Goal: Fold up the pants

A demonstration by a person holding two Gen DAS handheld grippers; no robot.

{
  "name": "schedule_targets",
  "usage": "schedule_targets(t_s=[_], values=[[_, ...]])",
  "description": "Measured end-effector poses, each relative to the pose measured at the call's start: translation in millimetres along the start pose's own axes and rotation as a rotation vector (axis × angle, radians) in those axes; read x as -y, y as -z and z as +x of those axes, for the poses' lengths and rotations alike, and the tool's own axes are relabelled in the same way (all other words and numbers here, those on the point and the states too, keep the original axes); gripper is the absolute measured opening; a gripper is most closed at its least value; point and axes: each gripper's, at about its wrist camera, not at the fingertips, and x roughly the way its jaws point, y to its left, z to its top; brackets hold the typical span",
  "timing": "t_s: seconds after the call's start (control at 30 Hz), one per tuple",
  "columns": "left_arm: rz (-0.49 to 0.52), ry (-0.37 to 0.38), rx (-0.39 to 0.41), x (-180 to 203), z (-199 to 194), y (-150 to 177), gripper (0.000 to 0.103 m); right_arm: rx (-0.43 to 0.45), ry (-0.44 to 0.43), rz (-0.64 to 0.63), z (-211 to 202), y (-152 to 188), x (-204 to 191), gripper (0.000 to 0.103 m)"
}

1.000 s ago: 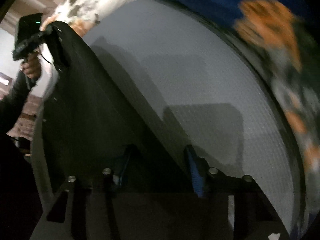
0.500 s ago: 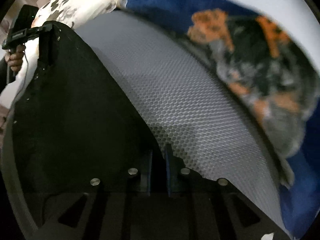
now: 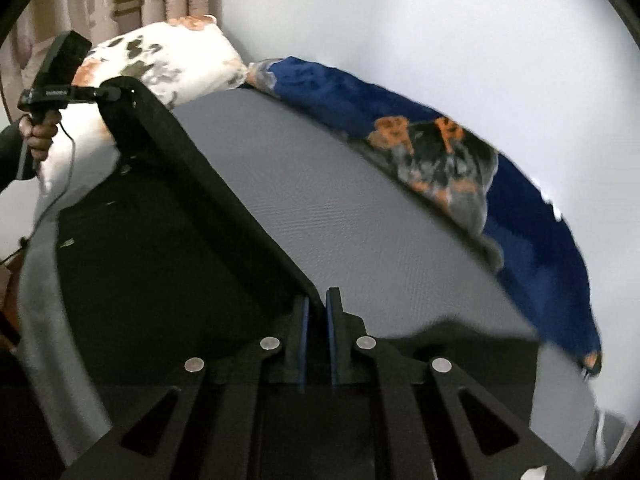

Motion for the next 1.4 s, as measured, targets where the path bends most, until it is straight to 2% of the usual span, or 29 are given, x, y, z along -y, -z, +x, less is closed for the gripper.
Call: schedule_targets(t_s=[0.23, 0.4, 0.5, 0.57, 0.63, 0.77, 0.83, 0.87, 0.9, 0.93, 1.03, 1.17, 1.27, 1.33, 1.4], values=[[0.011, -0.016, -0.109, 14.1, -25.5, 71.6, 0.008, -0.065, -0.12, 0.071, 2.7, 60.3, -34.4, 0.005], [0.003, -0.06, -0.241, 12.6, -16.5, 124.5, 0.011, -0.13, -0.177, 0.09, 27.1, 93.1, -46.3, 0.005], [0.005, -0.107, -0.318, 10.1, -5.5, 148.5, 0.013, -0.161, -0.181, 0.104, 42.9, 107.9, -49.9, 0.005], [0.019, -0.133, -0.341, 11.9, -1.6, 158.1, 0.016, -0.165, -0.176, 0.108, 49.2, 111.6, -50.5, 0.005], [0.013, -0.152, -0.338, 13.4, -2.4, 156.1, 0.017, -0.163, -0.175, 0.115, 52.3, 113.2, -51.2, 0.005], [0.048, -0.2, -0.383, 25.9, -6.0, 152.9, 0.02, -0.159, -0.162, 0.111, 52.6, 112.3, -51.8, 0.005], [0.063, -0.243, -0.404, 30.3, -9.3, 152.9, 0.038, -0.157, -0.159, 0.11, 52.7, 112.7, -51.9, 0.005], [0.071, -0.288, -0.411, 31.5, -11.0, 153.4, 0.064, -0.156, -0.16, 0.112, 53.4, 113.2, -51.6, 0.005], [0.088, -0.341, -0.407, 32.8, -15.8, 155.0, 0.073, -0.156, -0.16, 0.108, 53.4, 113.4, -51.6, 0.005], [0.093, -0.355, -0.396, 33.2, -21.4, 155.7, 0.073, -0.154, -0.158, 0.104, 53.1, 113.9, -52.3, 0.005], [-0.028, -0.32, -0.36, 31.7, -41.2, 156.0, 0.073, -0.152, -0.157, 0.105, 53.6, 113.1, -52.2, 0.005], [-0.211, -0.209, -0.26, 36.3, -60.8, 159.4, 0.073, -0.149, -0.151, 0.101, 53.8, 112.2, -54.1, 0.005], [-0.334, -0.116, -0.215, 42.3, -54.4, 163.4, 0.07, -0.145, -0.146, 0.102, 53.5, 112.1, -55.1, 0.005], [-0.394, -0.091, -0.217, 40.2, -40.2, 164.0, 0.067, -0.14, -0.141, 0.104, 52.8, 112.0, -55.2, 0.005], [-0.475, -0.101, -0.231, 34.2, -22.0, 164.7, 0.066, -0.133, -0.135, 0.104, 50.7, 112.2, -55.3, 0.005]])
